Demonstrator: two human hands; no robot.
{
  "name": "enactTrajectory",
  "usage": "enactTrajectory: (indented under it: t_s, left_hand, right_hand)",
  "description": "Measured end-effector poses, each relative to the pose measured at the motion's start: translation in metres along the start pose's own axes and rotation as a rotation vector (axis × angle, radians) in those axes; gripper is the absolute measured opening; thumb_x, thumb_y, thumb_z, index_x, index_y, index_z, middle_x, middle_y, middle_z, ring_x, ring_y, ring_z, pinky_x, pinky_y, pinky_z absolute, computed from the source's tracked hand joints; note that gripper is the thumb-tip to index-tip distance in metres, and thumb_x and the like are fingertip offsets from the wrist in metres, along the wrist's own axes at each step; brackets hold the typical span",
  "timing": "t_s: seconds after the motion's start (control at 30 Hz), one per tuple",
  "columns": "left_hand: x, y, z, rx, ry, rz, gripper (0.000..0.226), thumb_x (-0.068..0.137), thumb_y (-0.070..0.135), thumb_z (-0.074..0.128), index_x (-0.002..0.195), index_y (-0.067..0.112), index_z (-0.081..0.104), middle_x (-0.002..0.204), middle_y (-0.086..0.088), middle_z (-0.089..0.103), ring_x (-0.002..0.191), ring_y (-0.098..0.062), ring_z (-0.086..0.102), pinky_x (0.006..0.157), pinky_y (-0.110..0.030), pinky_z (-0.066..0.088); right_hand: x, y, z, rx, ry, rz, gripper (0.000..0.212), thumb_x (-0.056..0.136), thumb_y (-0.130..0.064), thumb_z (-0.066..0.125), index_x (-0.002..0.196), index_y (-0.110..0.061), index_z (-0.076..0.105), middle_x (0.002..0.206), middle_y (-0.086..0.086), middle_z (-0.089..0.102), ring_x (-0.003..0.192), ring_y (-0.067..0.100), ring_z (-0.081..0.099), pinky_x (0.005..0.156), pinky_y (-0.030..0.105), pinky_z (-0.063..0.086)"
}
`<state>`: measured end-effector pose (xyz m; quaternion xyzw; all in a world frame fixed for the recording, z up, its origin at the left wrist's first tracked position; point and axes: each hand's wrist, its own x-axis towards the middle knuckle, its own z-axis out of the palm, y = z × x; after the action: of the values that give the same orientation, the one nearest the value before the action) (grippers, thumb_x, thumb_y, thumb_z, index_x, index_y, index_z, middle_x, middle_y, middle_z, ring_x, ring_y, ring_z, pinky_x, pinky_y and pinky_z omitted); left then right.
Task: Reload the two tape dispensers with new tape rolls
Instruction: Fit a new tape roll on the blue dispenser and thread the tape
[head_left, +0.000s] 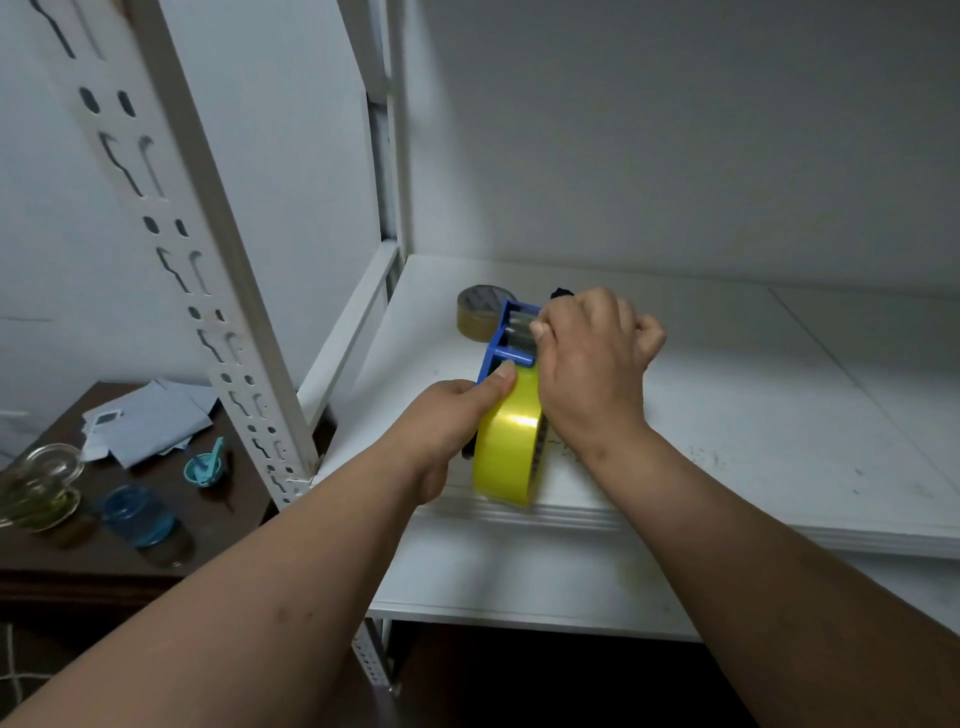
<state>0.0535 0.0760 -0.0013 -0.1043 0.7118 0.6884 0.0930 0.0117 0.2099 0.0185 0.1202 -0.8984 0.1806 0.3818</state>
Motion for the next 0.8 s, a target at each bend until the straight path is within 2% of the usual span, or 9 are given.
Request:
enactTrajectory:
  t_s: [0.1,0.23,0.33,0.4,0.47,0.57,0.7,0.73,0.8]
  left_hand:
    - [0.003,-0.002,-0.001,-0.006,0.105,-0.027,0.091,0.069,0.077,0.058,0.108,-0.005,0.068,0.107,-0.021,0.073,0.1,-0.036,0.069,0.1,-0.053,0.05]
    - [0.006,-0.005,-0.009,0.065,0.105,-0.011,0.084,0.068,0.085,0.051,0.081,0.004,0.068,0.077,-0.012,0.068,0.075,-0.029,0.063,0.082,-0.041,0.055]
    - [0.006,-0.003,-0.019,-0.022,-0.1,-0.053,0.088,0.062,0.079,0.06,0.111,0.006,0.071,0.111,-0.015,0.075,0.109,-0.032,0.068,0.106,-0.044,0.047]
    - [0.008,-0.005,-0.027,-0.054,-0.193,-0.054,0.065,0.075,0.052,0.071,0.121,0.006,0.068,0.118,-0.014,0.074,0.117,-0.033,0.065,0.106,-0.043,0.047]
    - [0.011,-0.009,-0.034,-0.058,-0.226,-0.052,0.048,0.084,0.034,0.071,0.122,0.005,0.066,0.116,-0.014,0.075,0.112,-0.03,0.068,0.095,-0.036,0.051]
    - [0.013,-0.011,-0.038,-0.068,-0.245,-0.005,0.046,0.086,0.035,0.069,0.12,0.003,0.066,0.114,-0.015,0.075,0.098,-0.022,0.07,0.083,-0.031,0.052]
    - [0.012,-0.013,-0.034,-0.023,-0.181,0.052,0.077,0.07,0.057,0.074,0.116,-0.004,0.063,0.114,-0.028,0.069,0.096,-0.034,0.068,0.097,-0.051,0.052]
    - [0.013,-0.014,-0.034,0.001,-0.14,0.066,0.081,0.066,0.063,0.073,0.111,-0.003,0.064,0.106,-0.026,0.071,0.089,-0.029,0.067,0.091,-0.047,0.054]
    - [0.017,-0.014,-0.035,0.05,-0.05,0.105,0.072,0.066,0.071,0.069,0.09,0.004,0.066,0.073,-0.009,0.067,0.067,-0.012,0.058,0.069,-0.031,0.049]
  right_hand:
    - [0.006,-0.01,0.001,-0.044,0.031,-0.009,0.007,0.086,-0.02,0.055,0.08,-0.018,0.058,0.086,0.006,0.054,0.083,0.031,0.05,0.078,0.037,0.02]
    - [0.007,-0.016,0.005,-0.069,-0.008,0.007,0.01,0.089,-0.023,0.05,0.085,-0.018,0.058,0.093,0.007,0.055,0.089,0.031,0.049,0.082,0.039,0.021]
    - [0.008,-0.02,0.007,-0.07,-0.028,0.032,0.013,0.09,-0.025,0.047,0.087,-0.018,0.057,0.096,0.007,0.055,0.092,0.03,0.049,0.084,0.041,0.022]
    - [0.009,-0.023,0.009,-0.063,-0.02,0.042,0.013,0.09,-0.026,0.047,0.086,-0.019,0.056,0.093,0.005,0.056,0.091,0.029,0.049,0.083,0.04,0.021]
    - [0.009,-0.028,0.011,-0.071,-0.017,0.041,0.014,0.09,-0.027,0.045,0.084,-0.019,0.055,0.09,0.003,0.057,0.09,0.028,0.05,0.083,0.04,0.021]
    - [0.01,-0.032,0.013,-0.08,-0.018,0.057,0.015,0.09,-0.027,0.043,0.082,-0.019,0.054,0.086,0.002,0.056,0.088,0.027,0.051,0.082,0.04,0.021]
    - [0.011,-0.036,0.012,-0.105,-0.03,0.077,0.018,0.09,-0.027,0.04,0.083,-0.019,0.054,0.085,0.002,0.057,0.088,0.026,0.052,0.084,0.041,0.022]
    - [0.012,-0.039,0.012,-0.108,-0.024,0.07,0.019,0.09,-0.027,0.039,0.083,-0.019,0.054,0.084,0.001,0.056,0.088,0.026,0.052,0.085,0.041,0.022]
    - [0.016,-0.045,0.011,-0.103,0.007,0.049,0.018,0.091,-0.025,0.039,0.081,-0.019,0.053,0.08,0.0,0.056,0.085,0.025,0.052,0.085,0.04,0.021]
